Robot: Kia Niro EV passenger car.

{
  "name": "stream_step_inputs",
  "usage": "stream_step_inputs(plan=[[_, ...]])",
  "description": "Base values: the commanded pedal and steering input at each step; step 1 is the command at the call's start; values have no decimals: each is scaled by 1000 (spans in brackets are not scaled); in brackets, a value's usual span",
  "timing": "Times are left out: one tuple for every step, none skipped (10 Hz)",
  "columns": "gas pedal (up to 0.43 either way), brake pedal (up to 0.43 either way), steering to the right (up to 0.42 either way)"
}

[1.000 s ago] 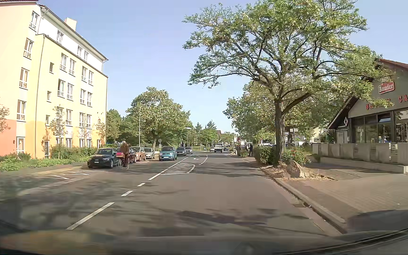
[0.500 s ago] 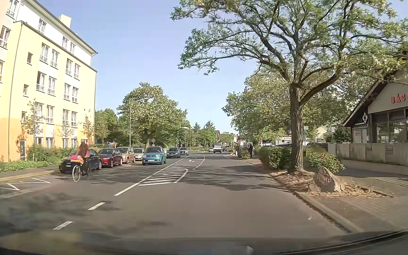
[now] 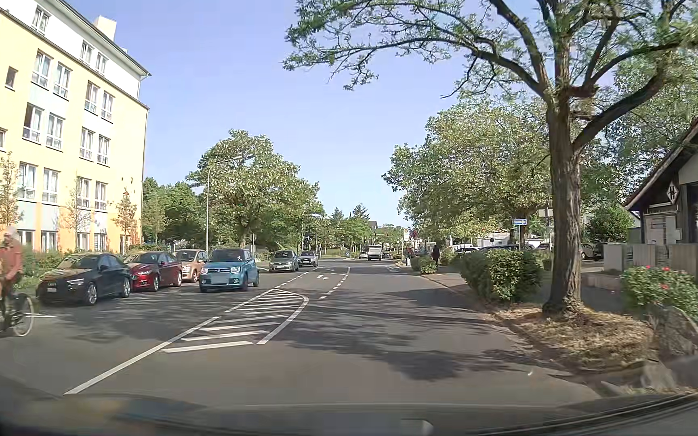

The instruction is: Follow the waypoints while adhering to traffic rules and regulations

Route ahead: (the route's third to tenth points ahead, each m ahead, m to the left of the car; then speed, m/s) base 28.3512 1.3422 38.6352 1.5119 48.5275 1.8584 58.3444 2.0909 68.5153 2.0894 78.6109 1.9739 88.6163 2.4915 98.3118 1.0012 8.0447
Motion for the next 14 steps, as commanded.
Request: stream_step_inputs(plan=[[79, 24, -4], [79, 24, -5], [79, 30, -6], [79, 30, -7], [79, 30, -8], [79, 30, -8], [79, 30, -8], [79, 30, -8], [79, 30, -8], [79, 30, -4], [79, 30, 0], [79, 24, 1], [79, 30, 3], [79, 30, 4]])
